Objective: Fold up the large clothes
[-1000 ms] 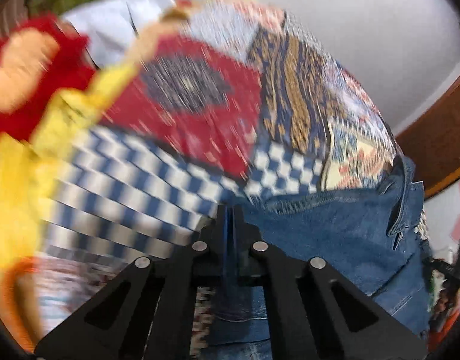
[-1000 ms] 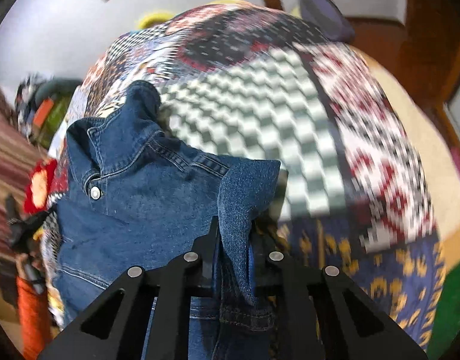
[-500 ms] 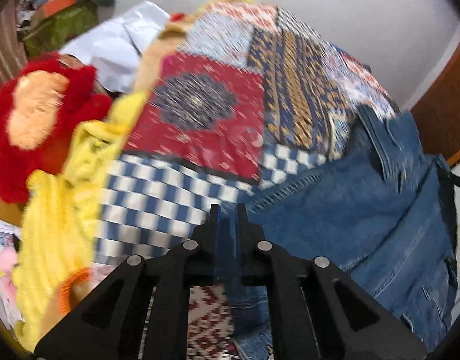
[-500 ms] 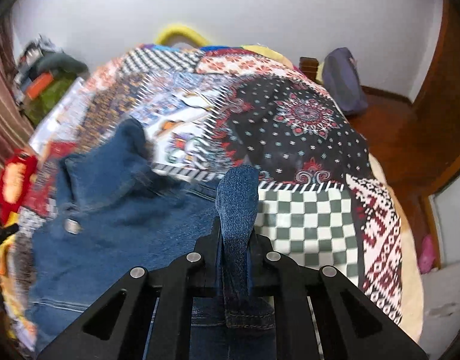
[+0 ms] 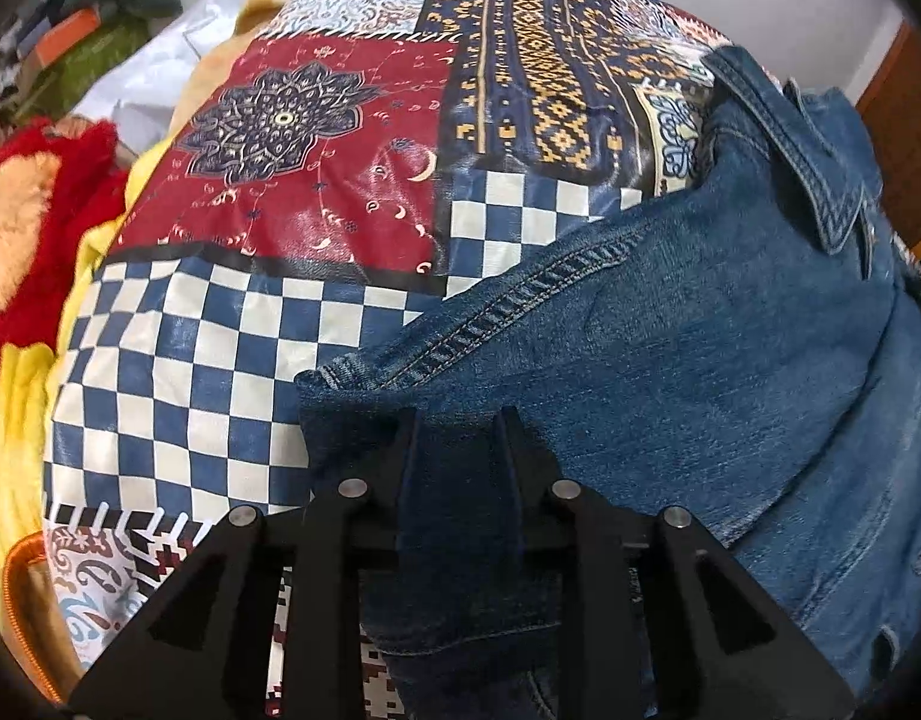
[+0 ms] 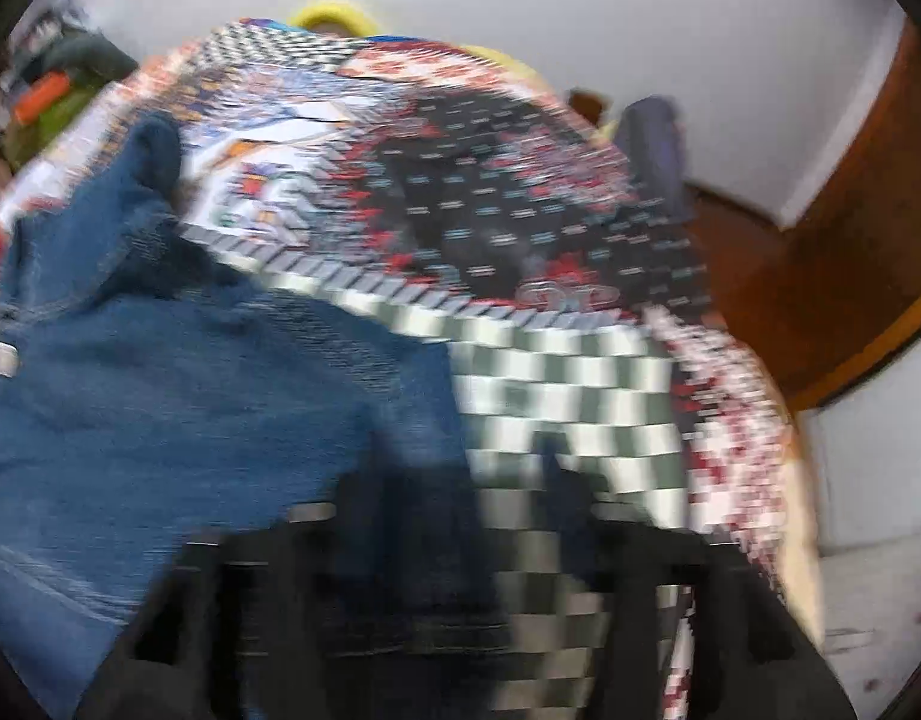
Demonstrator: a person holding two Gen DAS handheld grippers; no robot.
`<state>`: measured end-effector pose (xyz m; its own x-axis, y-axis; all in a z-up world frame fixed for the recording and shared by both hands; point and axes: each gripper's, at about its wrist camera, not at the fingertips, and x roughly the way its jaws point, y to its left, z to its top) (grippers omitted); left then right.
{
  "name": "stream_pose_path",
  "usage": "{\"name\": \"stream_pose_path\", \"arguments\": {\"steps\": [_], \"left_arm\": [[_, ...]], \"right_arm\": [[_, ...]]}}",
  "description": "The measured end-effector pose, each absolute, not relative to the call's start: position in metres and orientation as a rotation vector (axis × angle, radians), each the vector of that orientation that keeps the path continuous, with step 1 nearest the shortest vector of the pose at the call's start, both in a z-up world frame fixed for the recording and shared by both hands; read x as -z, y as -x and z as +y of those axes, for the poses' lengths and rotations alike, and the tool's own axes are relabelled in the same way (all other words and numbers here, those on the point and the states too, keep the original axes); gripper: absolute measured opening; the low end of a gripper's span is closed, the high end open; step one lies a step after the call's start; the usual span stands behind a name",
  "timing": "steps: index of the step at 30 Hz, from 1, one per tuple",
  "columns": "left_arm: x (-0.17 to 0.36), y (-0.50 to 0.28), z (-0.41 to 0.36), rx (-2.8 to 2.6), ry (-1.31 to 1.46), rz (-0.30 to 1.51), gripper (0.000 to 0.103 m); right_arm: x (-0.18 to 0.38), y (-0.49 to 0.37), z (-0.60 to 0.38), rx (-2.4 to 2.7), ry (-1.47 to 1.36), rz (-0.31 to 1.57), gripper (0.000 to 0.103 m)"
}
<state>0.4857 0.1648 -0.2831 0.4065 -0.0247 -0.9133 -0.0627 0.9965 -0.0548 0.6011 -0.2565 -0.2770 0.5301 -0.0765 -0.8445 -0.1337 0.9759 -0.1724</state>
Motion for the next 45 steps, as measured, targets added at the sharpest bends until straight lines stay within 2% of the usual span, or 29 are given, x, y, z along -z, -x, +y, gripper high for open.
{"name": "stream_pose_path", "arguments": {"steps": [5,9,18,23,30,32,34,40,45], "left_arm": [[0.281,-0.485,0.159,-0.044,0.060,1.167,0.025],[0.270,-0.481,0.160,-0.060,0.083,1.167,0.033],[0.196,-0.426,0.155,-0.069,0.104,1.029,0.042],[0.154,-0.385,0.149,-0.061,0.078,0.921,0.059],[0.125,-0.326,0.144,-0.067,0.066,0.860,0.074],[0.124,-0.309,0.144,-0.065,0.075,0.851,0.083],[0.127,-0.293,0.143,-0.068,0.086,0.846,0.086],[0.159,-0.250,0.147,-0.069,0.199,0.907,0.088],[0.202,-0.223,0.155,-0.073,0.351,1.027,0.088]], "right_arm": [[0.267,-0.594,-0.281,-0.051,0.126,1.051,0.078],[0.244,-0.573,-0.291,-0.054,0.085,1.037,0.078],[0.163,-0.505,-0.289,-0.148,0.015,0.933,0.079],[0.128,-0.460,-0.285,-0.203,-0.021,0.891,0.080],[0.118,-0.397,-0.288,-0.223,-0.019,0.891,0.081],[0.122,-0.382,-0.291,-0.218,-0.006,0.893,0.081],[0.127,-0.365,-0.295,-0.200,0.006,0.892,0.081],[0.156,-0.318,-0.310,-0.164,0.005,0.931,0.081],[0.180,-0.286,-0.324,-0.154,-0.045,0.977,0.081]]}}
